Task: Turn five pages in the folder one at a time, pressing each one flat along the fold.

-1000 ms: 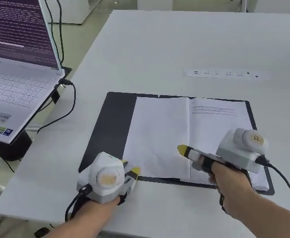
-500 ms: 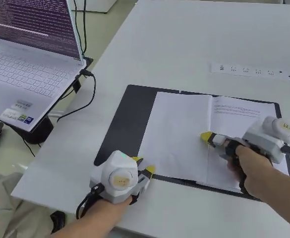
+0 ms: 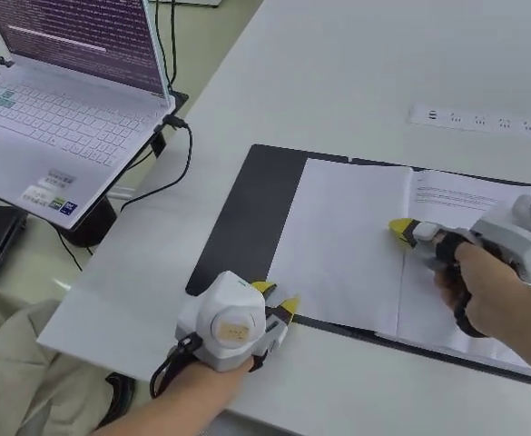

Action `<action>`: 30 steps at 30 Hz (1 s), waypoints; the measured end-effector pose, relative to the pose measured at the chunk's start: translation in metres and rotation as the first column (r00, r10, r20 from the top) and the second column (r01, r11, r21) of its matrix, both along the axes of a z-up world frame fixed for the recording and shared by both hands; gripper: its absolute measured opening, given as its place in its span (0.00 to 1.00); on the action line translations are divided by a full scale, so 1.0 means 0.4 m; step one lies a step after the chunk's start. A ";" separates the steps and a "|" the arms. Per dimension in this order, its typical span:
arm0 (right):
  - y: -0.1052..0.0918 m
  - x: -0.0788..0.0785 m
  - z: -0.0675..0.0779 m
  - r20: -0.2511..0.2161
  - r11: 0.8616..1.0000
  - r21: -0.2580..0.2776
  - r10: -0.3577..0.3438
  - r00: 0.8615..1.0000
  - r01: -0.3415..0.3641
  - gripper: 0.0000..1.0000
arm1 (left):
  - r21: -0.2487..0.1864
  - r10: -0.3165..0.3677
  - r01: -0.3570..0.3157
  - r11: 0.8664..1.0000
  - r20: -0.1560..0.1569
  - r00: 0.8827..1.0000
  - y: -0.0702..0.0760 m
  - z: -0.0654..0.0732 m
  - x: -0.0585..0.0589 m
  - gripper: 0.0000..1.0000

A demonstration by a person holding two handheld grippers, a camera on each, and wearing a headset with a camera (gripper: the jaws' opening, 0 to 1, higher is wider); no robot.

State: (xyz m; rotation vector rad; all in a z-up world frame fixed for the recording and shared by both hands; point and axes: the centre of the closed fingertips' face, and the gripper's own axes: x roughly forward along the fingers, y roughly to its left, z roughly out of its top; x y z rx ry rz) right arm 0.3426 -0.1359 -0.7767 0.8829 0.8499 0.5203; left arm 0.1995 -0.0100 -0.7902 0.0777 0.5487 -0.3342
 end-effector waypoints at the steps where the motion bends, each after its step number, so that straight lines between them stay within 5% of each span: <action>1: 0.002 0.002 0.001 0.002 1.000 -0.001 0.003 1.000 -0.003 0.00 | 0.001 0.000 0.000 1.000 0.000 1.000 0.000 0.000 0.000 0.19; 9: -0.011 0.043 -0.001 0.034 0.999 -0.038 0.004 0.999 -0.002 0.00 | 0.000 0.003 -0.003 1.000 0.000 1.000 0.000 0.001 0.000 0.19; 17: -0.005 0.081 0.002 0.152 0.979 -0.183 0.115 0.982 -0.087 0.00 | 0.001 0.003 -0.003 1.000 0.002 1.000 0.002 0.001 0.000 0.19; 22: 0.000 0.107 0.004 0.167 0.960 -0.254 0.166 0.972 -0.120 0.00 | 0.001 0.002 -0.002 1.000 0.003 1.000 0.002 0.001 0.000 0.19; 30: -0.013 0.164 -0.003 0.171 0.959 -0.266 0.147 0.974 -0.098 0.00 | 0.003 0.001 -0.001 1.000 0.005 1.000 0.003 0.002 0.000 0.19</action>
